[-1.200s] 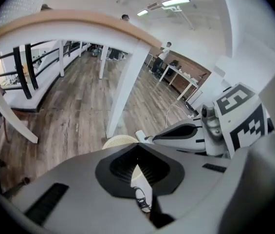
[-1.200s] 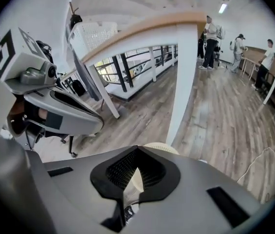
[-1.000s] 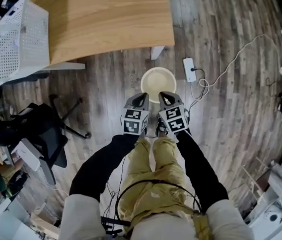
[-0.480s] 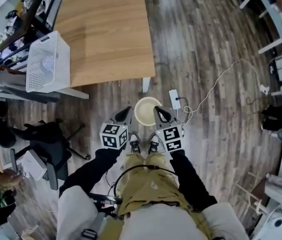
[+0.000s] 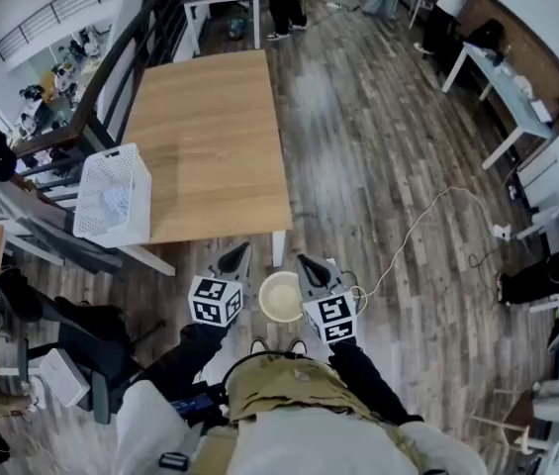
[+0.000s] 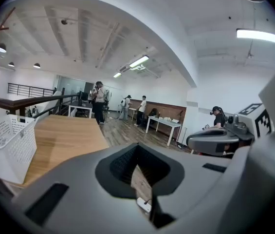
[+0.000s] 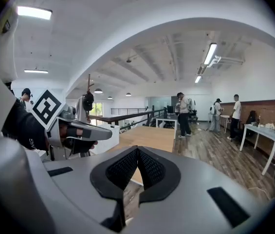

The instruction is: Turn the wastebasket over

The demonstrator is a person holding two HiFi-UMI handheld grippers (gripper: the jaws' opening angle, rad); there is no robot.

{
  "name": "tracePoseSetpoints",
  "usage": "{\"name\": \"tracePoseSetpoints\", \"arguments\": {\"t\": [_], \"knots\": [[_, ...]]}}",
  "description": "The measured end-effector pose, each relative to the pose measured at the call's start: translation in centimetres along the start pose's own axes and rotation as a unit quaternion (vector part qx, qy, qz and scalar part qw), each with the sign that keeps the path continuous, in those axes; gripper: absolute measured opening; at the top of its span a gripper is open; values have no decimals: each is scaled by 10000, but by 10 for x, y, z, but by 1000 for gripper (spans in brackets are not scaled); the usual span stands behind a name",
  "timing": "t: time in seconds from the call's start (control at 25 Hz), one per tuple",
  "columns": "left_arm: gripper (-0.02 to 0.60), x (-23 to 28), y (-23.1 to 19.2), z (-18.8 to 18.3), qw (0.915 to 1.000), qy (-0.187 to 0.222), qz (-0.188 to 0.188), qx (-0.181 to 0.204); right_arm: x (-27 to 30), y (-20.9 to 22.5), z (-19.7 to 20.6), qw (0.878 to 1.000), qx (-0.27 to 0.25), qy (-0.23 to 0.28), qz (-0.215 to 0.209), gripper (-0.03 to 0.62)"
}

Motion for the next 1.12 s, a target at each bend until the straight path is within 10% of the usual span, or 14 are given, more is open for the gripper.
{"name": "tracePoseSetpoints", "arguments": {"t": [0.24, 1.12], "knots": [[2, -16, 26, -38, 9965, 748, 194, 306, -12, 2, -45, 9973, -191, 702, 116, 21], [2, -47, 50, -51, 9933, 1130, 104, 222, -21, -22, -90, 9895, -194, 1427, 67, 21]]}}
Point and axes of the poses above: the fingertips, and each gripper's own axes: x forward along the fingers, y to its right, z out of its underside, the point moved 7 cm from there along -x, backward along the fingers, and after that the axes turned 5 degrees about -x, right-handed, at the moved point
